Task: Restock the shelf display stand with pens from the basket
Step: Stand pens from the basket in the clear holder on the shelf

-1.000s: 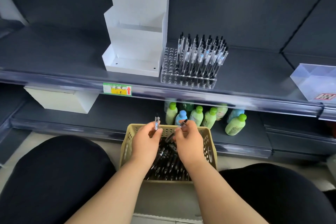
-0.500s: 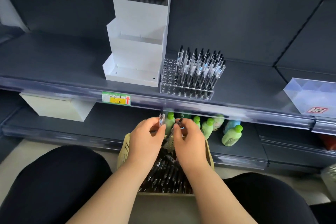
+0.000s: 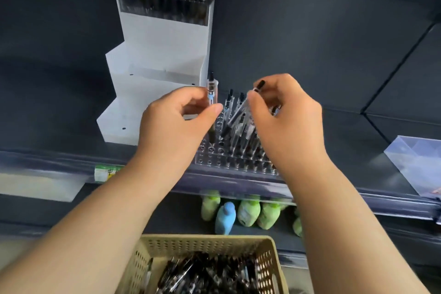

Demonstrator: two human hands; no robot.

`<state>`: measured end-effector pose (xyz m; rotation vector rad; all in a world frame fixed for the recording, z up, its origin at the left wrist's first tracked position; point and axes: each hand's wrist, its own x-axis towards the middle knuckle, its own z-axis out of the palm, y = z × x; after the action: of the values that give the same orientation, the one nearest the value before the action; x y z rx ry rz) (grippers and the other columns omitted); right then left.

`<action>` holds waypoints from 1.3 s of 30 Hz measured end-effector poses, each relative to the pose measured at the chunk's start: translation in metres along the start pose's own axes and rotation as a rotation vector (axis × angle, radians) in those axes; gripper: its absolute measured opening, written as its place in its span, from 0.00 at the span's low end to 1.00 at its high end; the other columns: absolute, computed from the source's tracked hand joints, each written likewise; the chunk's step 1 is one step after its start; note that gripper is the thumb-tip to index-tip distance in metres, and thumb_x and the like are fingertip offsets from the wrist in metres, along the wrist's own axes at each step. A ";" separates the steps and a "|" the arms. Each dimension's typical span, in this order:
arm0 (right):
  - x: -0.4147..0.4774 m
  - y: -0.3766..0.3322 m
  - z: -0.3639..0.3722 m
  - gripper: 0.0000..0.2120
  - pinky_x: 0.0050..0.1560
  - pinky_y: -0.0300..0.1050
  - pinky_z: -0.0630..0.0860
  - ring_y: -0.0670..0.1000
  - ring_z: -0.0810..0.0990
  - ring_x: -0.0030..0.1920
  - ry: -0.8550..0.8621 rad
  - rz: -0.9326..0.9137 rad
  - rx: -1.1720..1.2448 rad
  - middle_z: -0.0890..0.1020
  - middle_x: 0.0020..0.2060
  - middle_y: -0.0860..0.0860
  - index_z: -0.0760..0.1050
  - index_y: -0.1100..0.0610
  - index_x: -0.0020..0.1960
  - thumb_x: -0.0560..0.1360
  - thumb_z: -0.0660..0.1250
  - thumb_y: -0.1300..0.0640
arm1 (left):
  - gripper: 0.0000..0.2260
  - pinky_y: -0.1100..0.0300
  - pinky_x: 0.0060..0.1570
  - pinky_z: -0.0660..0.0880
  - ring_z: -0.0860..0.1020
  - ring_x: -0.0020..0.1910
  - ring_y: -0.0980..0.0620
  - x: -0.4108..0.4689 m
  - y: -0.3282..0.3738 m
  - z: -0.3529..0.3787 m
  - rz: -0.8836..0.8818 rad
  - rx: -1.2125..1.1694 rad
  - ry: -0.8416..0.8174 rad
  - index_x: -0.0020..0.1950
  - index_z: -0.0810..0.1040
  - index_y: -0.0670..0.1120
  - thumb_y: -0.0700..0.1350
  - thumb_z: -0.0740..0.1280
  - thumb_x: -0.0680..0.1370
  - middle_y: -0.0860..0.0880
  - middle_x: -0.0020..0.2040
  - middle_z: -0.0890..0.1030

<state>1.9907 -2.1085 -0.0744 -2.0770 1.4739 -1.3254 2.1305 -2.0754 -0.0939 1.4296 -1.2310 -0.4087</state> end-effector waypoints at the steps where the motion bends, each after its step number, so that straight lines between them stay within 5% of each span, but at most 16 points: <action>1: 0.004 0.004 0.005 0.04 0.51 0.51 0.74 0.50 0.78 0.47 -0.004 -0.031 -0.035 0.79 0.38 0.42 0.75 0.50 0.50 0.76 0.65 0.52 | 0.05 0.68 0.49 0.76 0.80 0.43 0.64 0.003 -0.003 0.004 0.002 -0.009 -0.004 0.47 0.82 0.52 0.47 0.72 0.72 0.58 0.42 0.83; 8: 0.012 0.029 0.031 0.07 0.51 0.58 0.73 0.54 0.76 0.47 0.045 -0.136 -0.180 0.76 0.36 0.40 0.78 0.53 0.48 0.73 0.65 0.52 | 0.03 0.73 0.44 0.75 0.80 0.41 0.64 0.014 -0.026 0.012 -0.044 -0.043 -0.003 0.43 0.81 0.54 0.46 0.72 0.72 0.60 0.39 0.83; 13: 0.017 0.037 0.041 0.10 0.45 0.47 0.64 0.55 0.75 0.48 0.104 -0.195 -0.362 0.82 0.44 0.46 0.81 0.51 0.44 0.71 0.64 0.47 | 0.04 0.76 0.42 0.73 0.80 0.41 0.64 0.019 -0.032 0.014 -0.065 -0.072 -0.002 0.41 0.80 0.56 0.46 0.72 0.71 0.63 0.41 0.82; 20: 0.021 0.040 0.054 0.07 0.43 0.48 0.61 0.57 0.77 0.45 0.170 -0.285 -0.456 0.81 0.42 0.47 0.84 0.48 0.42 0.68 0.68 0.49 | 0.05 0.73 0.43 0.74 0.81 0.42 0.63 0.018 -0.036 0.011 -0.092 -0.087 -0.010 0.42 0.80 0.58 0.47 0.71 0.72 0.63 0.41 0.82; 34: 0.013 0.042 0.056 0.12 0.42 0.44 0.52 0.56 0.74 0.45 0.198 -0.327 -0.577 0.80 0.45 0.48 0.82 0.49 0.53 0.72 0.65 0.54 | 0.05 0.76 0.42 0.71 0.79 0.44 0.65 0.016 -0.038 0.026 -0.036 0.005 -0.084 0.47 0.82 0.55 0.47 0.70 0.73 0.60 0.42 0.83; 39: 0.014 0.040 0.049 0.14 0.42 0.44 0.56 0.55 0.74 0.46 0.172 -0.331 -0.500 0.79 0.46 0.47 0.81 0.49 0.54 0.72 0.61 0.56 | 0.04 0.79 0.38 0.68 0.77 0.39 0.61 0.018 -0.045 0.036 -0.020 0.109 -0.143 0.47 0.82 0.49 0.46 0.70 0.73 0.57 0.40 0.81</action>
<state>2.0067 -2.1515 -0.1204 -2.6750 1.7307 -1.3841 2.1281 -2.1174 -0.1366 1.5276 -1.3726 -0.4699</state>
